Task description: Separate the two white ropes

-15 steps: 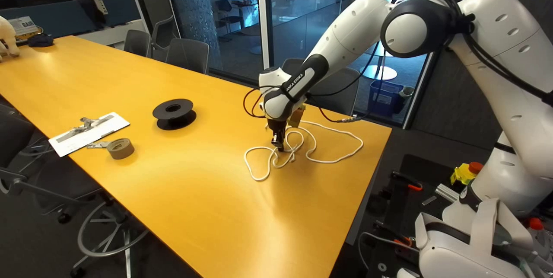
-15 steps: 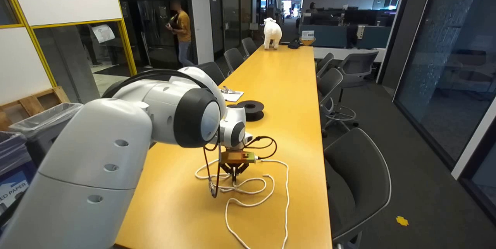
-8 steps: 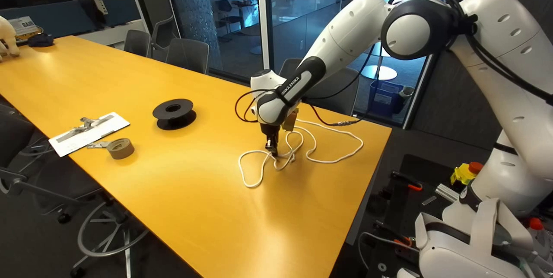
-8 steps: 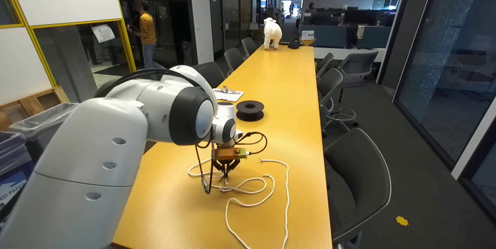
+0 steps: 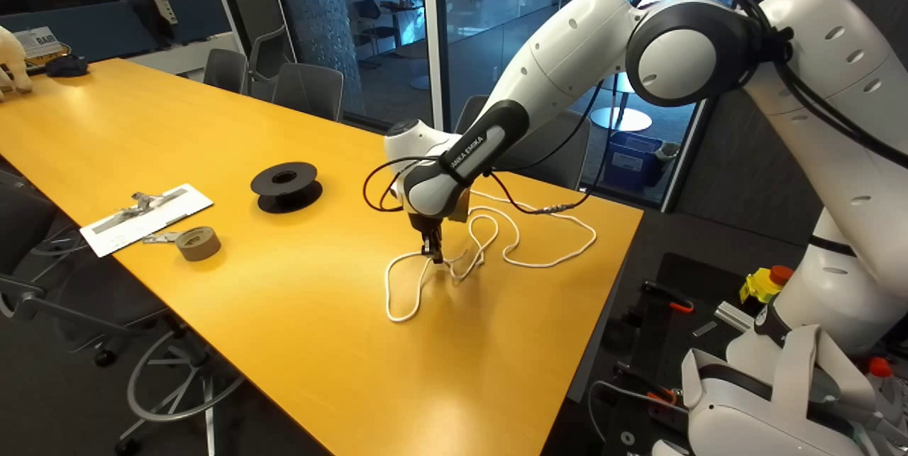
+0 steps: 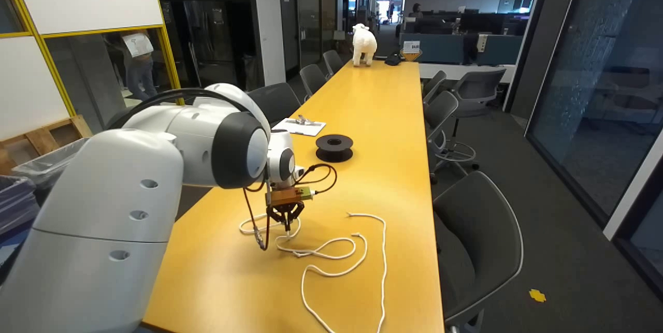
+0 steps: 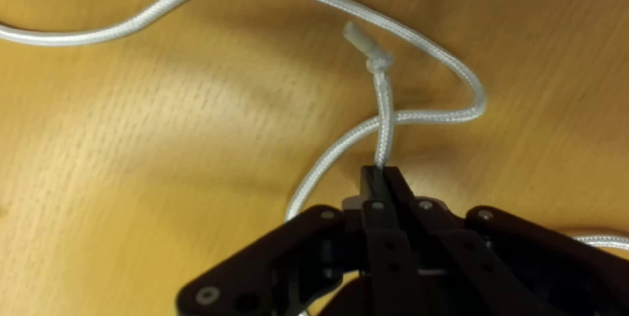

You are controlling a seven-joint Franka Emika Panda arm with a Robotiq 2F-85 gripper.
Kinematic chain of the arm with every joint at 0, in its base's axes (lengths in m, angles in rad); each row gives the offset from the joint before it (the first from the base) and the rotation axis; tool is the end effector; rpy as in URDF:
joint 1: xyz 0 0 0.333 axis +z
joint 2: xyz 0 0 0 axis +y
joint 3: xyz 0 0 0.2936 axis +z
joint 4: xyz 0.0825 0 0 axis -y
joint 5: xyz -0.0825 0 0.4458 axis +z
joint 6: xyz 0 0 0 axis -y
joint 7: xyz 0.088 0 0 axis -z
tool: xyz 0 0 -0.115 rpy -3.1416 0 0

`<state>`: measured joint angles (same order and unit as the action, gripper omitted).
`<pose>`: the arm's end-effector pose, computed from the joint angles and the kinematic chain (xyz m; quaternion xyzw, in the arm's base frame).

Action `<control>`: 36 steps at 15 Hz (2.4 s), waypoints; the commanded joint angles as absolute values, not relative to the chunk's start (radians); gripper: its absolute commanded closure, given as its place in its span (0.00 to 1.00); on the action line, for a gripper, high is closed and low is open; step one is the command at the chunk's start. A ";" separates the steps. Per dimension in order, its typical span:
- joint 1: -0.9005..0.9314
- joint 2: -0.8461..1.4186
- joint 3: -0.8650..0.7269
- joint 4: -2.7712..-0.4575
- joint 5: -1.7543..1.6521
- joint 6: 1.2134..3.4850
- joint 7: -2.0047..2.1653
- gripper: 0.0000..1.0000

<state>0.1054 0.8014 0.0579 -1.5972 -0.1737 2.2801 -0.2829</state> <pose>0.6967 0.1076 0.0818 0.9597 0.2718 -0.0600 0.0377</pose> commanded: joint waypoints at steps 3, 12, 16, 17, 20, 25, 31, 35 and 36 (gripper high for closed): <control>0.201 0.785 0.053 -1.568 -0.225 2.178 -0.188 0.98; 0.233 0.815 0.141 -1.530 -0.185 1.925 -0.214 0.98; 0.201 0.811 0.158 -1.542 -0.160 1.879 -0.271 0.98; 0.190 0.811 0.157 -1.549 -0.157 1.892 -0.282 0.98; 0.160 0.809 0.155 -1.555 -0.153 1.905 -0.316 0.98; 0.107 0.802 0.155 -1.556 -0.135 1.898 -0.365 0.48; 0.070 0.797 0.134 -1.567 -0.125 1.951 -0.347 0.03; 0.056 0.770 0.107 -1.613 -0.134 2.081 -0.282 0.00; 0.053 0.763 0.100 -1.627 -0.133 2.114 -0.265 0.00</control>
